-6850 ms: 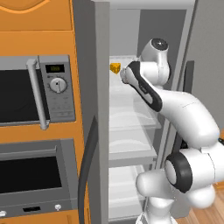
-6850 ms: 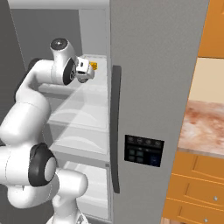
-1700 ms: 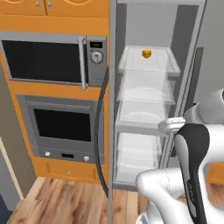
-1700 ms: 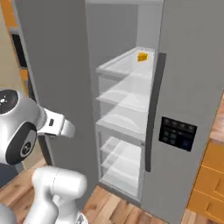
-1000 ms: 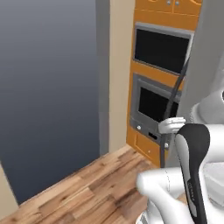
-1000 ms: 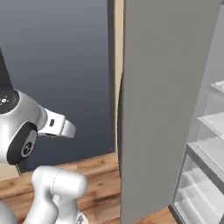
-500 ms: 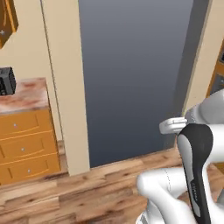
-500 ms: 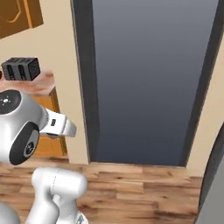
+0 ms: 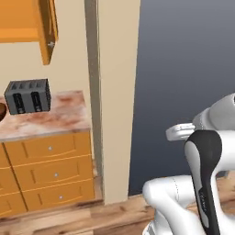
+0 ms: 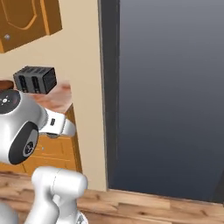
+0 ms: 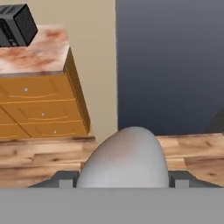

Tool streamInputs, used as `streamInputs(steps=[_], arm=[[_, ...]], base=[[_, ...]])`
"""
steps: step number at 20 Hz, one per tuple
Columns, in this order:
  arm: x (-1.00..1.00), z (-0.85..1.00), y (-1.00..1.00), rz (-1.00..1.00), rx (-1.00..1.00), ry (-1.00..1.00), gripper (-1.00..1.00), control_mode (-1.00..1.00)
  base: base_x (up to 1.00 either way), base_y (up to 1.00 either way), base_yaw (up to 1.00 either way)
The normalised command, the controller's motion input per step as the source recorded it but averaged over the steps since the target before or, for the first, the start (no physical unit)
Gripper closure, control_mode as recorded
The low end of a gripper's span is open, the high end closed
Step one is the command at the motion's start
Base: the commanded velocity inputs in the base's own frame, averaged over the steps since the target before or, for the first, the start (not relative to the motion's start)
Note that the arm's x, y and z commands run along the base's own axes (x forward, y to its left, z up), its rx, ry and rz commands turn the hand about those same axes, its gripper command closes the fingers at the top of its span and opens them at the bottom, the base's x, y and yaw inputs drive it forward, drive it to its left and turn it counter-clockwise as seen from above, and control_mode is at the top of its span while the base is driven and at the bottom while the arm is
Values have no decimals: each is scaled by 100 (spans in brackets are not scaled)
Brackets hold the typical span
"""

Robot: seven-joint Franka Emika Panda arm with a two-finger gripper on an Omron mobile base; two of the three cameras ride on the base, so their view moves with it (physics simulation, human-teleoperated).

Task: Pick the egg and butter from the fridge and place them by the bowl for mixing.

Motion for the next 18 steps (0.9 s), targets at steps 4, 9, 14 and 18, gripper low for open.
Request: streamInputs(steps=[4, 9, 14, 18], arm=[[0, 0, 0, 0, 0, 0, 100, 100], [0, 0, 0, 0, 0, 0, 100, 100], [0, 0, 0, 0, 0, 0, 100, 100], [0, 0, 0, 0, 0, 0, 100, 100]], base=[[63, 97, 9], [-10, 100, 3], [22, 100, 2], [71, 100, 2]])
